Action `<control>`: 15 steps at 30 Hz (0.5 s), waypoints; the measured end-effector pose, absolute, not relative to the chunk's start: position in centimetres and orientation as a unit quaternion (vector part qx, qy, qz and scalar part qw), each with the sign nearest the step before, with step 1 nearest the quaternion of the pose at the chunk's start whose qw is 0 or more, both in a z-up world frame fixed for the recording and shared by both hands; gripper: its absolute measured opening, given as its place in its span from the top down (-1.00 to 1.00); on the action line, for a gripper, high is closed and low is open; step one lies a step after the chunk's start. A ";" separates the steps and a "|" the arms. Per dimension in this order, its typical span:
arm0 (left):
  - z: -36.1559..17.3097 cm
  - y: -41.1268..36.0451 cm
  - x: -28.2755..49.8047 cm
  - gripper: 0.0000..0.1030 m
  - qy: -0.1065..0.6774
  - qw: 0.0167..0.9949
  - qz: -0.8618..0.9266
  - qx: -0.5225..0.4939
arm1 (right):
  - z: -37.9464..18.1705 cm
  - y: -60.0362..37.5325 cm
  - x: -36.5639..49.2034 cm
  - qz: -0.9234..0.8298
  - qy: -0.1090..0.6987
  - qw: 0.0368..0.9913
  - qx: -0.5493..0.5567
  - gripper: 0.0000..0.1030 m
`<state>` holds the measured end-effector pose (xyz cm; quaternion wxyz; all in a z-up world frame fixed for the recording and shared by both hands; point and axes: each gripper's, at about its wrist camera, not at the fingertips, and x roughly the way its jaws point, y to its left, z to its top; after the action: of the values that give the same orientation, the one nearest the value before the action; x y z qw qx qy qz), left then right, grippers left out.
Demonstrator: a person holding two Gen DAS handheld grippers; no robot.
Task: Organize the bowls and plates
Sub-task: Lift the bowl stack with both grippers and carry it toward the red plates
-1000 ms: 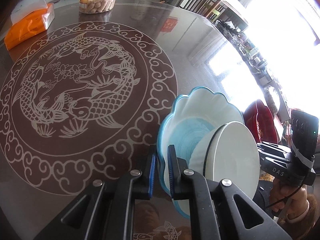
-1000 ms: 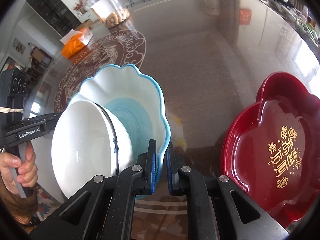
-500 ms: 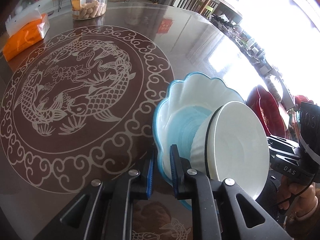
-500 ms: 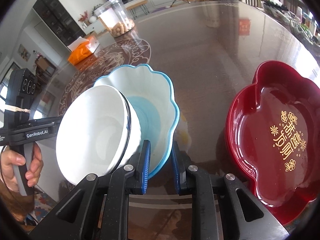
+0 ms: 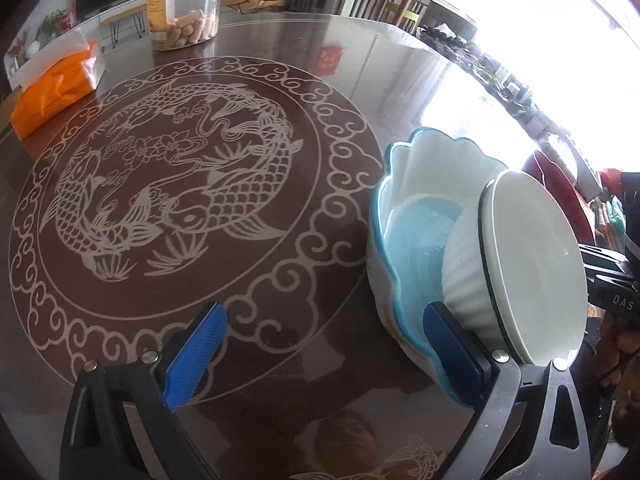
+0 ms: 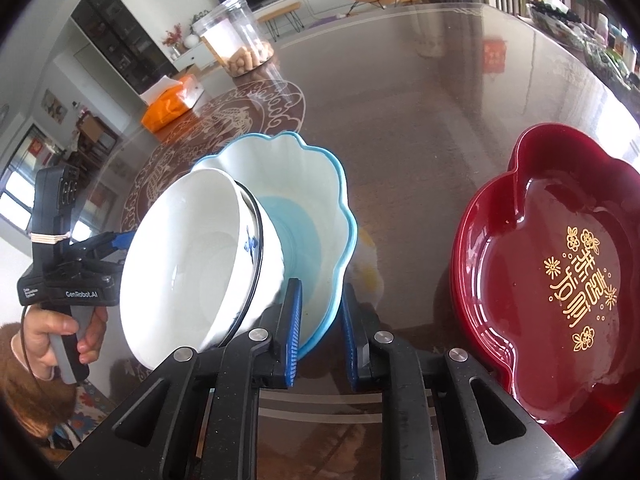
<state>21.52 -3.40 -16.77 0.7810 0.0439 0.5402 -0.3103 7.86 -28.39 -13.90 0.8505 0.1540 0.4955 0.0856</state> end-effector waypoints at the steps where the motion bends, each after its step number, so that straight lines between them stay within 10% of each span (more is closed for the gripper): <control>1: -16.7 -3.4 21.7 -0.91 0.545 0.776 -0.315 0.045 | -13.9 -28.4 7.7 0.086 0.495 0.851 0.152 0.60; 5: -15.6 -4.8 21.5 -0.34 0.537 0.762 -0.353 0.082 | -13.6 -27.9 7.6 0.083 0.491 0.858 0.125 0.51; 7: -15.4 -5.7 21.7 0.40 0.547 0.739 -0.386 0.070 | -13.5 -28.0 7.7 0.082 0.493 0.857 0.125 0.50; 15: -15.8 -4.8 22.2 0.59 0.566 0.734 -0.375 -0.021 | -13.4 -27.7 8.5 0.064 0.515 0.844 0.134 0.67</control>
<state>22.19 -4.80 -15.85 0.7337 -0.0206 0.5663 -0.3748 8.48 -27.74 -13.45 0.8440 0.1343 0.5154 0.0638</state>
